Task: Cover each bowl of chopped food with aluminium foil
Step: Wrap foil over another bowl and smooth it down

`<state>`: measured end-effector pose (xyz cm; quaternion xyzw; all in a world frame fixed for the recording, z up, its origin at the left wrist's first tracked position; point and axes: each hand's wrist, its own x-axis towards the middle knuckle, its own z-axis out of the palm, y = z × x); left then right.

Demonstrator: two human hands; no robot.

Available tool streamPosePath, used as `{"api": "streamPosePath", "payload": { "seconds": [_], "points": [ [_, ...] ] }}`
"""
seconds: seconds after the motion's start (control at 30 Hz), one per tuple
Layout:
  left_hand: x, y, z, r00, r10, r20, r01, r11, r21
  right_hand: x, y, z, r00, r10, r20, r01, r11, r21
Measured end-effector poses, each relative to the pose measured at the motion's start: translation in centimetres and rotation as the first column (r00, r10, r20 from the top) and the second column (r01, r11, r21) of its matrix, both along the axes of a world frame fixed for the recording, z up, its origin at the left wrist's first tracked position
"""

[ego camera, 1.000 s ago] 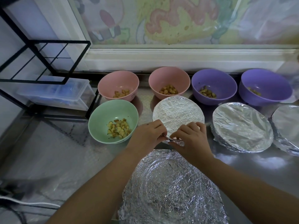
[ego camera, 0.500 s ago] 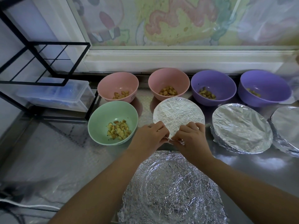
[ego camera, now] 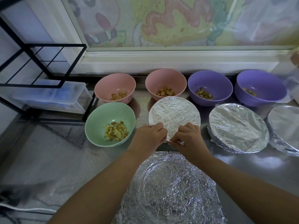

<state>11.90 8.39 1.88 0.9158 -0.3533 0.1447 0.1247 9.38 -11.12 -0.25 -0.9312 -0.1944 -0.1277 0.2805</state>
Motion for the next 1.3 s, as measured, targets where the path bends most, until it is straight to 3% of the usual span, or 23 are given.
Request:
{"api": "streamPosePath", "payload": {
  "seconds": [0.27,0.43,0.63,0.83,1.3],
  "points": [
    [1.2,-0.1,1.0,0.992,-0.039,-0.118,0.043,0.999,0.030,0.1,0.1,-0.2,1.000,-0.027,0.004,0.027,0.999,0.026],
    [1.5,0.7,0.7,0.995,-0.096,-0.034,0.097,0.994,0.048,-0.5,-0.3,0.0,0.997,0.017,0.073,-0.016,1.000,-0.019],
    [0.4,2.1,0.5,1.000,-0.028,0.011,0.026,0.996,0.089,-0.4,-2.5,0.9,0.990,0.085,0.114,-0.069,0.988,-0.140],
    [-0.6,0.5,0.4,1.000,-0.002,-0.010,0.002,1.000,-0.026,-0.2,-1.7,0.5,0.986,0.092,0.139,-0.072,0.987,-0.144],
    [-0.1,0.9,0.6,0.998,-0.046,-0.044,0.044,0.999,-0.032,-0.6,-0.1,-0.1,0.970,0.024,0.242,0.004,0.994,-0.114]
  ]
}}
